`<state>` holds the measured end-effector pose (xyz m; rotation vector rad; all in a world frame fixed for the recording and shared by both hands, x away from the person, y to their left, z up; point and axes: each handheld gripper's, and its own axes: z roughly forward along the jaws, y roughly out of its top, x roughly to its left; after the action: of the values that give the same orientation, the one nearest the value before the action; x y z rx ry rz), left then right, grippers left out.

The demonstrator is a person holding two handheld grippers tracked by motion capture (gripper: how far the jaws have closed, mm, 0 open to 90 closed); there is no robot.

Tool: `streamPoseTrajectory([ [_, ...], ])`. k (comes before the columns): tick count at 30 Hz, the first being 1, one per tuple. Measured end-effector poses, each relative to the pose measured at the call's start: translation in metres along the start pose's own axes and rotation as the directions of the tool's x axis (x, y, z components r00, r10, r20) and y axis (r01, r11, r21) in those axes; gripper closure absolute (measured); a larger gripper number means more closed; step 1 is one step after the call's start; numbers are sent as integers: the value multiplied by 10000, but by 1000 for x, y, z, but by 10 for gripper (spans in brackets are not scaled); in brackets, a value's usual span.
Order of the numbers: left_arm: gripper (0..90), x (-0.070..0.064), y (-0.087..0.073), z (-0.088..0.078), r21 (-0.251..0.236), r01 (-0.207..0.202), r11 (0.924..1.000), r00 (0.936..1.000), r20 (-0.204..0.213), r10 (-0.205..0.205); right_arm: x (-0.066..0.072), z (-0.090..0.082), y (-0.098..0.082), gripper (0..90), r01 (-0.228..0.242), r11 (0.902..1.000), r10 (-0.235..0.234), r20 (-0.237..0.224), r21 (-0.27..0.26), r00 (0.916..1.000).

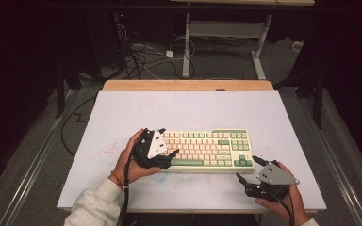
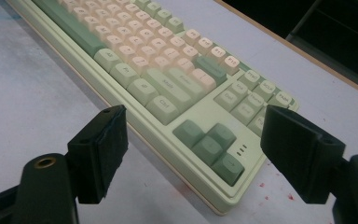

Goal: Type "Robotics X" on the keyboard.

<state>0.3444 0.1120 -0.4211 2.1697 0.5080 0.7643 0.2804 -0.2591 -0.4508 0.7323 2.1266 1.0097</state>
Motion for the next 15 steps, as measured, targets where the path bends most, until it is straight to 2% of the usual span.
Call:
streamPoseTrajectory([
  [5,196,-2,-8,-7,-87,4,10000,9999,-154,-6,1,1,0,240,21,10000,-21,-34,51,10000],
  [9,195,-3,-15,-12,37,-112,9999,9996,-269,113,1,1,1,266,22,9999,-21,-26,153,10000],
  [15,195,-3,-26,-20,65,58,10000,9993,-361,-55,2,0,1,378,-67,9999,70,-171,133,9998],
])
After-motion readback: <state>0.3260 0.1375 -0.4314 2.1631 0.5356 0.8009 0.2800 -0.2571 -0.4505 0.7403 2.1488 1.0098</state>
